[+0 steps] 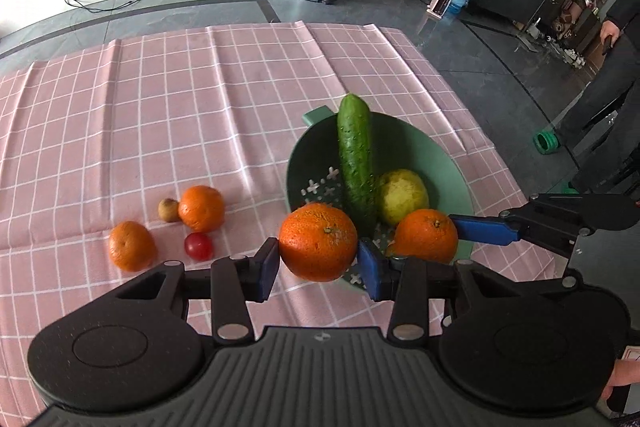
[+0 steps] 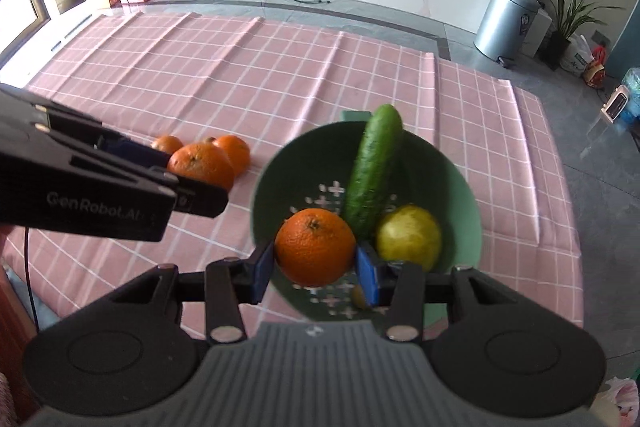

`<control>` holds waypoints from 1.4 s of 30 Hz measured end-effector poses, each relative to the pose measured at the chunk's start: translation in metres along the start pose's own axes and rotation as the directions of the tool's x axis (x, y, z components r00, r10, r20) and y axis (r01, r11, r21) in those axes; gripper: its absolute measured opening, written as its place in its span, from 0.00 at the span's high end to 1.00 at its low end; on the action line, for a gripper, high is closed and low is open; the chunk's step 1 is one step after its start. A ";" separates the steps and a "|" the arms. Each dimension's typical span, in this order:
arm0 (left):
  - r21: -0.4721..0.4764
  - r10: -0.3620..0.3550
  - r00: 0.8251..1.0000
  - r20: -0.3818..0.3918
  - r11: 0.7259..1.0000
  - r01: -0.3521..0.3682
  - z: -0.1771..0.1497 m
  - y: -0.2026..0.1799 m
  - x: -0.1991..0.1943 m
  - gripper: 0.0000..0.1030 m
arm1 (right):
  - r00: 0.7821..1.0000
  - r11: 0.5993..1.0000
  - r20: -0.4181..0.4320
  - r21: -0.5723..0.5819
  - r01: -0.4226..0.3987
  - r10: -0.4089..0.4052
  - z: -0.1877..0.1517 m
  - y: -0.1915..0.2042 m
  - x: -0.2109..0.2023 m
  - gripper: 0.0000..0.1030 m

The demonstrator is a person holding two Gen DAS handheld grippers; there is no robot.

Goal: Organize fruits
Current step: 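Lower both held oranges into the colander and open both grippers, then withdraw both open grippers from the colander toward the remaining oranges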

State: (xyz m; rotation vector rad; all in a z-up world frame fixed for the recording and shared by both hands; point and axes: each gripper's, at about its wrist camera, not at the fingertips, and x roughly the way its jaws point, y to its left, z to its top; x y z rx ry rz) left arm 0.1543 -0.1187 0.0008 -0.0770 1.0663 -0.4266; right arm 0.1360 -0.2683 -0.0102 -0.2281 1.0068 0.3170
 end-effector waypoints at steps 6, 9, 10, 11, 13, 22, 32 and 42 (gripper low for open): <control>-0.042 -0.010 0.996 -0.087 0.999 0.006 0.017 -0.008 0.042 0.54 | 0.996 0.999 -0.079 0.028 -0.043 0.045 0.001 -0.026 0.027 0.60; -0.047 0.012 0.992 -0.123 0.999 -0.018 0.021 -0.008 0.060 0.54 | 0.990 0.996 -0.115 0.047 -0.082 0.087 0.000 -0.033 0.045 0.60; -0.047 0.012 0.991 -0.130 0.999 -0.019 0.021 -0.008 0.064 0.54 | 0.987 0.994 -0.127 0.055 -0.094 0.100 0.000 -0.035 0.051 0.60; -0.051 0.011 0.990 -0.142 0.999 -0.018 0.022 -0.007 0.069 0.54 | 0.984 0.992 -0.139 0.063 -0.105 0.113 0.000 -0.038 0.057 0.60; -0.064 0.011 0.987 -0.163 0.998 -0.021 0.024 -0.005 0.075 0.54 | 0.978 0.989 -0.158 0.075 -0.124 0.135 0.001 -0.042 0.066 0.60; -0.058 0.020 0.976 -0.217 0.998 -0.033 0.031 -0.010 0.102 0.53 | 0.958 0.980 -0.214 0.095 -0.173 0.190 0.002 -0.049 0.092 0.60; -0.045 0.009 0.970 -0.242 0.999 -0.021 0.033 -0.011 0.107 0.48 | 0.948 0.976 -0.237 0.098 -0.193 0.212 0.004 -0.047 0.101 0.59; -0.088 -0.074 0.980 -0.184 0.994 0.059 0.034 -0.004 0.070 0.38 | 0.967 0.989 -0.208 0.060 -0.135 0.144 0.014 -0.033 0.076 0.43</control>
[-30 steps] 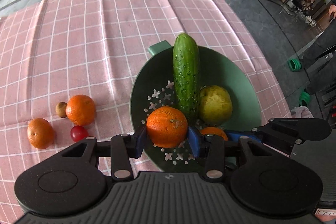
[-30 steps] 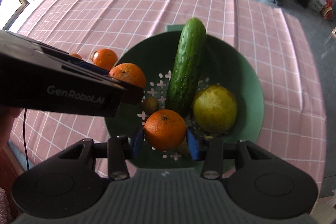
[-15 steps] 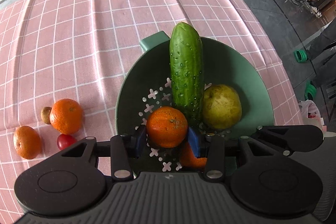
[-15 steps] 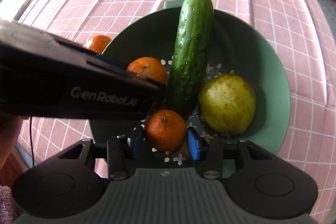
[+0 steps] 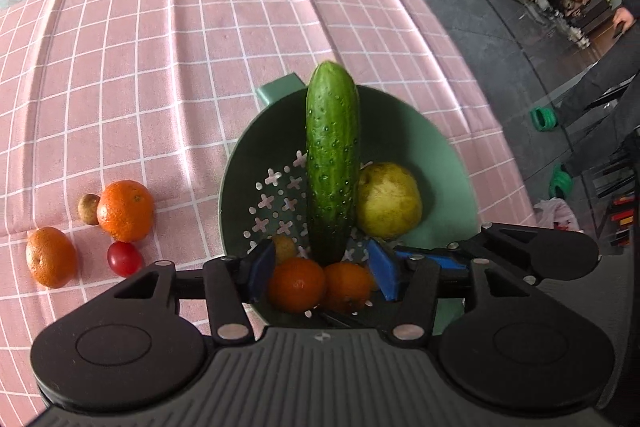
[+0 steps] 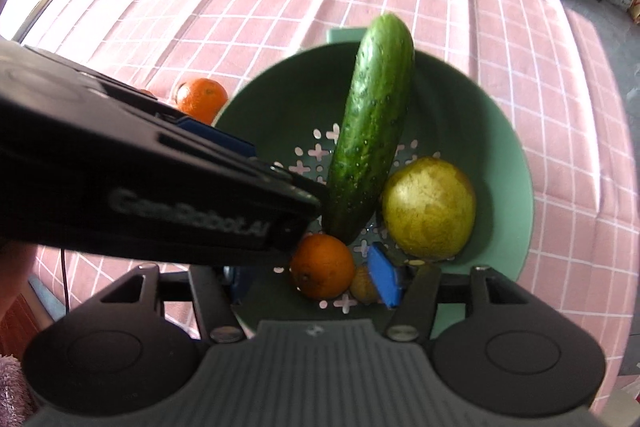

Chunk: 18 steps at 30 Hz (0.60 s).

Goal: Organize fruits
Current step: 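Withdraw both open grippers from the colander toward the remaining oranges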

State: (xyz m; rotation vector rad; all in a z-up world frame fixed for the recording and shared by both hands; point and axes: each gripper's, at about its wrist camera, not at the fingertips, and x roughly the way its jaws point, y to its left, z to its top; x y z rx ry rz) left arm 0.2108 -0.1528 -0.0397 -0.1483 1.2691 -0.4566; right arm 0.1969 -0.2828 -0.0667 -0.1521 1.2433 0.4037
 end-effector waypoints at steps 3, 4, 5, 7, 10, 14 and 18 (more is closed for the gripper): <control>0.001 -0.016 0.999 0.039 1.000 0.016 -0.005 0.003 -0.019 0.38 | 0.999 0.999 0.039 0.008 0.032 -0.032 -0.002 0.008 -0.011 0.40; 0.003 -0.017 0.998 0.053 1.000 0.017 -0.008 0.004 -0.026 0.38 | 0.998 0.999 0.054 0.013 0.039 -0.040 -0.002 0.011 -0.016 0.40; 0.006 -0.017 0.998 0.065 1.000 0.017 -0.010 0.005 -0.032 0.38 | 0.996 0.999 0.070 0.021 0.044 -0.046 -0.003 0.014 -0.019 0.40; 0.014 -0.010 0.995 0.096 1.000 0.008 -0.016 0.010 -0.045 0.38 | 0.993 0.998 0.107 0.041 0.052 -0.056 -0.007 0.020 -0.025 0.39; 0.026 0.015 0.990 0.140 0.999 -0.018 -0.025 0.017 -0.064 0.38 | 0.985 0.997 0.166 0.069 0.037 -0.048 -0.014 0.033 -0.030 0.39; 0.062 0.056 0.979 0.194 0.996 -0.070 -0.037 0.026 -0.086 0.37 | 0.971 0.995 0.236 0.097 0.027 -0.049 -0.019 0.055 -0.033 0.39; 0.104 0.105 0.964 0.244 0.986 -0.134 -0.052 0.040 -0.106 0.37 | 0.947 0.993 0.313 0.108 0.044 -0.076 -0.026 0.081 -0.035 0.39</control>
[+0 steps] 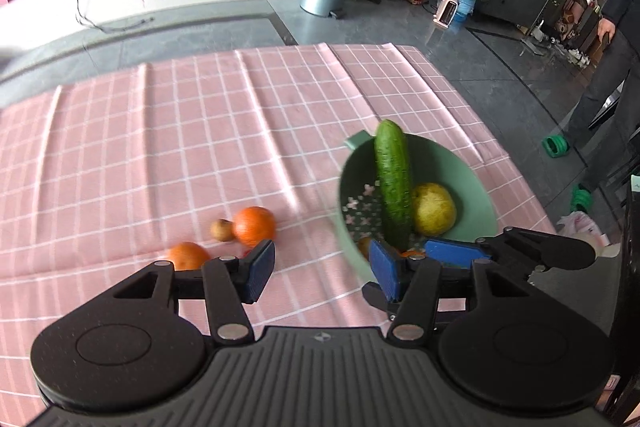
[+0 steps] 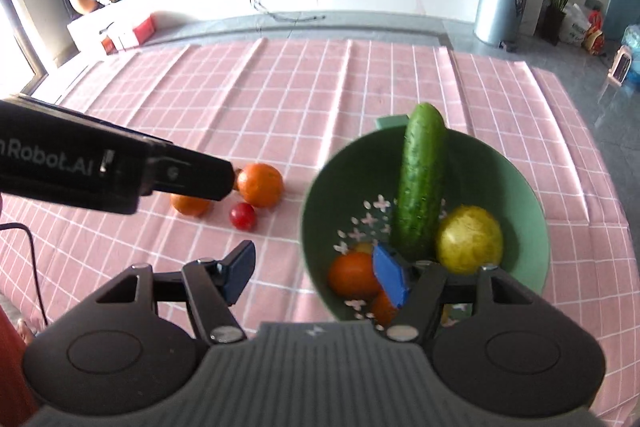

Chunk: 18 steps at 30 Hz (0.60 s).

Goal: Organize fruits
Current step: 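Withdraw both open grippers from the colander toward the remaining oranges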

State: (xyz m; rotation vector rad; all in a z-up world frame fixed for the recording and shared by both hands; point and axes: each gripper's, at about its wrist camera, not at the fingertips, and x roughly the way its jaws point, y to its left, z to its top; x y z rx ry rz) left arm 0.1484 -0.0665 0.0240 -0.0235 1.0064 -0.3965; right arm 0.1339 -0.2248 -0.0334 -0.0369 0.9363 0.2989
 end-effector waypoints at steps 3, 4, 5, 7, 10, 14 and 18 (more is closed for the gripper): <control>0.017 0.023 0.999 0.035 1.000 -0.023 -0.009 0.013 -0.011 0.37 | 0.998 1.000 0.055 0.014 0.004 -0.004 -0.006 0.020 -0.004 0.39; 0.018 0.026 0.999 0.044 0.999 -0.027 -0.012 0.019 -0.013 0.37 | 0.997 1.000 0.072 0.018 0.004 -0.005 -0.009 0.025 -0.004 0.39; 0.018 0.027 0.998 0.051 0.999 -0.028 -0.015 0.024 -0.015 0.37 | 0.996 1.000 0.088 0.021 0.006 -0.008 -0.012 0.031 -0.002 0.39; 0.018 0.032 0.997 0.064 0.999 -0.034 -0.021 0.035 -0.017 0.37 | 0.993 1.000 0.114 0.024 0.017 -0.019 -0.018 0.042 -0.001 0.39; 0.019 0.044 0.996 0.083 0.999 -0.046 -0.032 0.049 -0.019 0.37 | 0.988 0.999 0.152 0.029 0.023 -0.027 -0.025 0.056 0.003 0.39; 0.000 0.036 0.995 0.088 0.999 -0.036 -0.043 0.067 -0.015 0.37 | 0.982 0.999 0.185 0.030 0.033 -0.038 -0.034 0.073 0.009 0.39; -0.005 0.039 0.994 0.102 0.999 -0.039 -0.055 0.081 -0.010 0.37 | 0.977 0.999 0.205 0.024 0.044 -0.048 -0.040 0.081 0.017 0.39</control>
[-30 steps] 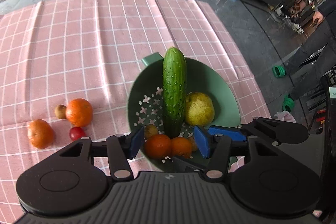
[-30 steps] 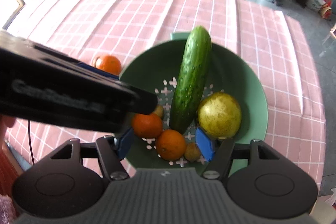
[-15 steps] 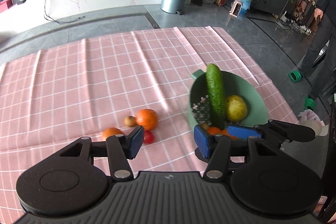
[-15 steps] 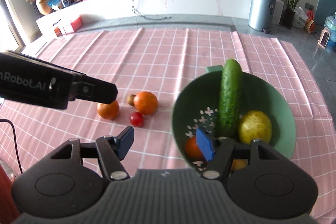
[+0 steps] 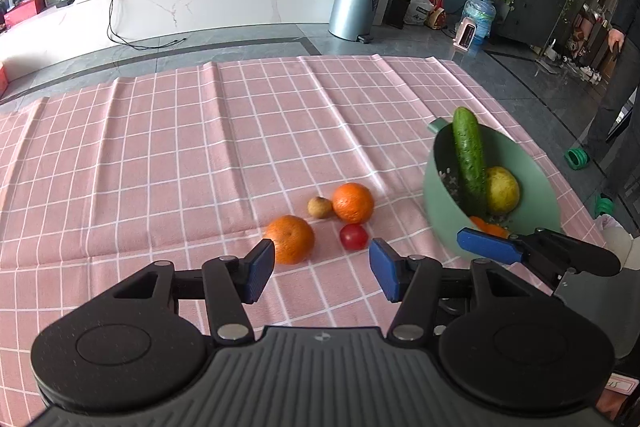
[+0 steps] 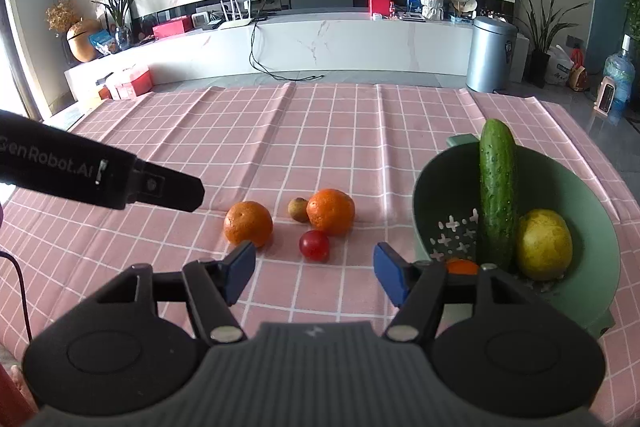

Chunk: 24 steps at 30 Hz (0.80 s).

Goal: Organize fruits
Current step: 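Withdraw both open grippers from the colander toward the remaining oranges, then grasp an orange with the left gripper while the right gripper grasps the last orange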

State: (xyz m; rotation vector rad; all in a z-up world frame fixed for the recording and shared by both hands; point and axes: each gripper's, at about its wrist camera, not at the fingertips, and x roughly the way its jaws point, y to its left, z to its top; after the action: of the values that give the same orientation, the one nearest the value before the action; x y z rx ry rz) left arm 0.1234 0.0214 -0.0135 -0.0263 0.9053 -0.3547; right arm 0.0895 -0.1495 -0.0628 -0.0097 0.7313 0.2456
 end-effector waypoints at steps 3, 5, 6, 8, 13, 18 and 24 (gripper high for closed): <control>0.000 -0.011 1.000 0.008 1.000 0.011 -0.007 0.008 0.005 0.37 | 1.000 1.000 0.014 -0.018 0.010 -0.010 -0.005 0.005 0.005 0.39; 0.001 -0.023 1.000 0.008 1.000 0.023 -0.013 0.013 0.011 0.37 | 1.000 0.999 0.019 -0.040 0.024 -0.023 -0.008 0.008 0.009 0.39; 0.005 -0.026 1.000 0.004 1.000 0.026 -0.015 0.015 0.014 0.38 | 0.999 0.998 0.019 -0.051 0.029 -0.028 -0.010 0.008 0.011 0.39; 0.011 -0.022 1.000 -0.006 1.000 0.022 -0.019 0.017 0.022 0.38 | 0.999 0.997 0.016 -0.071 0.034 -0.033 -0.012 0.011 0.016 0.42; -0.006 -0.024 1.000 -0.013 1.000 0.024 -0.021 0.024 0.040 0.38 | 0.999 0.992 -0.002 -0.114 0.044 -0.044 -0.015 0.015 0.030 0.49; -0.026 -0.013 1.000 -0.011 1.000 0.013 -0.019 0.029 0.058 0.38 | 0.999 0.990 -0.010 -0.128 0.051 -0.052 -0.014 0.017 0.046 0.55; -0.025 -0.010 1.000 -0.028 1.000 0.009 -0.017 0.030 0.076 0.38 | 0.997 0.986 -0.001 -0.148 0.071 -0.072 -0.012 0.018 0.059 0.56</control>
State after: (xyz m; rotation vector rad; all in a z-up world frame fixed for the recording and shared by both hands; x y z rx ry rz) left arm 0.1618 0.0279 -0.0874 -0.0488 0.9381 -0.3530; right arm 0.1198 -0.1205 -0.1095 -0.1778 0.7161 0.2304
